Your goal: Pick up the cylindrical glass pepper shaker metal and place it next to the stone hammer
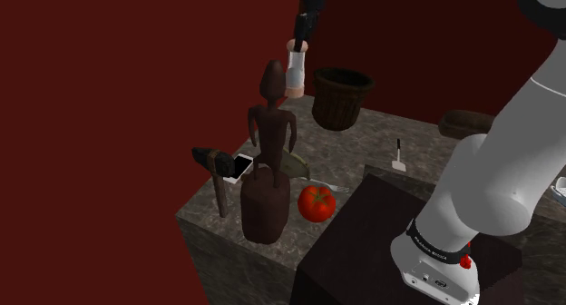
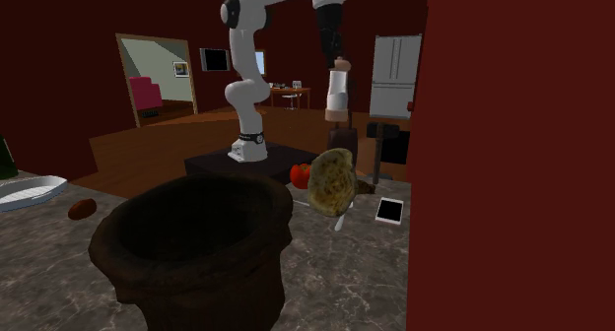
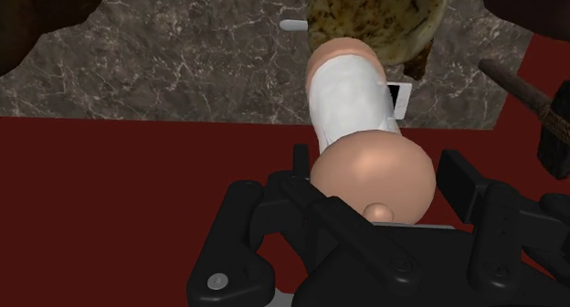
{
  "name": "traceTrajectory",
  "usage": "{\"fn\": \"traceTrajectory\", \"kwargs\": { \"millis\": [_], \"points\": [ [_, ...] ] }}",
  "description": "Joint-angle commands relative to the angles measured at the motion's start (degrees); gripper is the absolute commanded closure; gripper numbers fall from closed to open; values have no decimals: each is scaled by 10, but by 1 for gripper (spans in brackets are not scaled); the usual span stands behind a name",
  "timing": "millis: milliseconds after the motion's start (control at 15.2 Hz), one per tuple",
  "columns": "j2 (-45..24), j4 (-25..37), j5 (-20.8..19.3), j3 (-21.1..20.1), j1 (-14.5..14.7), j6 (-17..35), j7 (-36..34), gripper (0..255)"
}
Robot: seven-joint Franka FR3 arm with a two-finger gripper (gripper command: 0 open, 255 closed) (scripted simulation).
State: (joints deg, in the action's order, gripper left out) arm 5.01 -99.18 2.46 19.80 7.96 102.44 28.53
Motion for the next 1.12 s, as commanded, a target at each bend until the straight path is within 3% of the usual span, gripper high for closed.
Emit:
{"fn": "traceTrajectory", "kwargs": {
  "millis": [0,528,1056],
  "points": [
    [-3,5,-2,-16,13,0,-30,255],
    [-11,12,-12,-75,61,5,-140,255],
    [-57,65,-18,-128,110,0,-242,255]
  ]
}}
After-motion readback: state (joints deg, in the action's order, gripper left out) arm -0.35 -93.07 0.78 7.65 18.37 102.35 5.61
